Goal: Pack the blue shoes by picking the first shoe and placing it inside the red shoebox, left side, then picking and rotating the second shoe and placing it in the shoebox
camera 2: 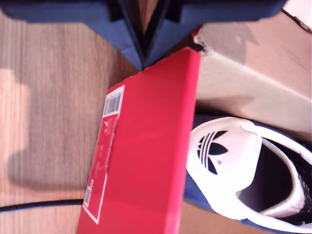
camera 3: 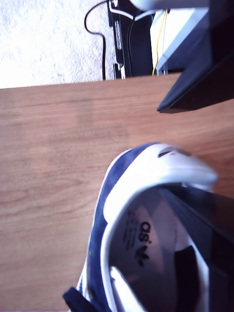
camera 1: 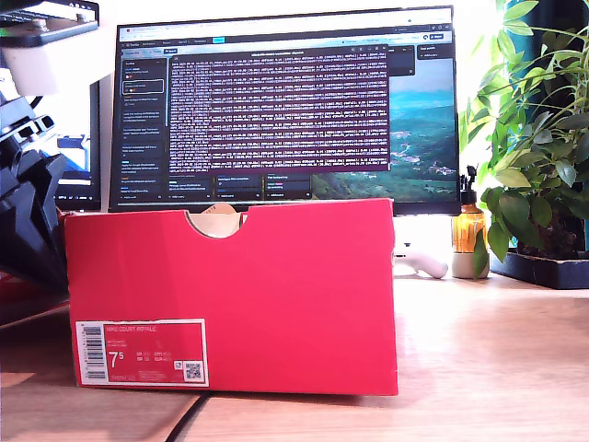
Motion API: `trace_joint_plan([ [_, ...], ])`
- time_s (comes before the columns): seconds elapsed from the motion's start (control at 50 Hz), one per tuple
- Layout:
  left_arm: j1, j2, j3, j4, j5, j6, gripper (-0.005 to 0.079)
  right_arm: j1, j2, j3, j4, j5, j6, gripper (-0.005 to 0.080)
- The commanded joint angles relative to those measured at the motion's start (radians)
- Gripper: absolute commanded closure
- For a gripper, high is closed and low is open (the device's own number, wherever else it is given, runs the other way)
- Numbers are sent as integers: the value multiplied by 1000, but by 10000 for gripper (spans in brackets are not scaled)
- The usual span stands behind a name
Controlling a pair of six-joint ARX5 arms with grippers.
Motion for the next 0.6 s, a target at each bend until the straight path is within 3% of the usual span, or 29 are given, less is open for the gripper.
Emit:
trace_joint_plan([
  [0.0, -3, 16, 4, 4, 6, -7, 761, -9, 16, -42, 30, 0, 8, 325],
  [0.16, -3, 16, 4, 4, 6, -7, 761, -9, 19, -115, 132, -3, 23, 391],
  [0.22, -3, 16, 4, 3, 6, -7, 761, -9, 19, -137, 165, 3, 29, 485],
  [0.34, -3, 16, 4, 3, 6, -7, 761, -9, 20, -163, 197, 31, 78, 768],
  [0.58, -3, 16, 4, 3, 6, -7, 761, -8, 15, -159, 164, 65, 57, 762],
])
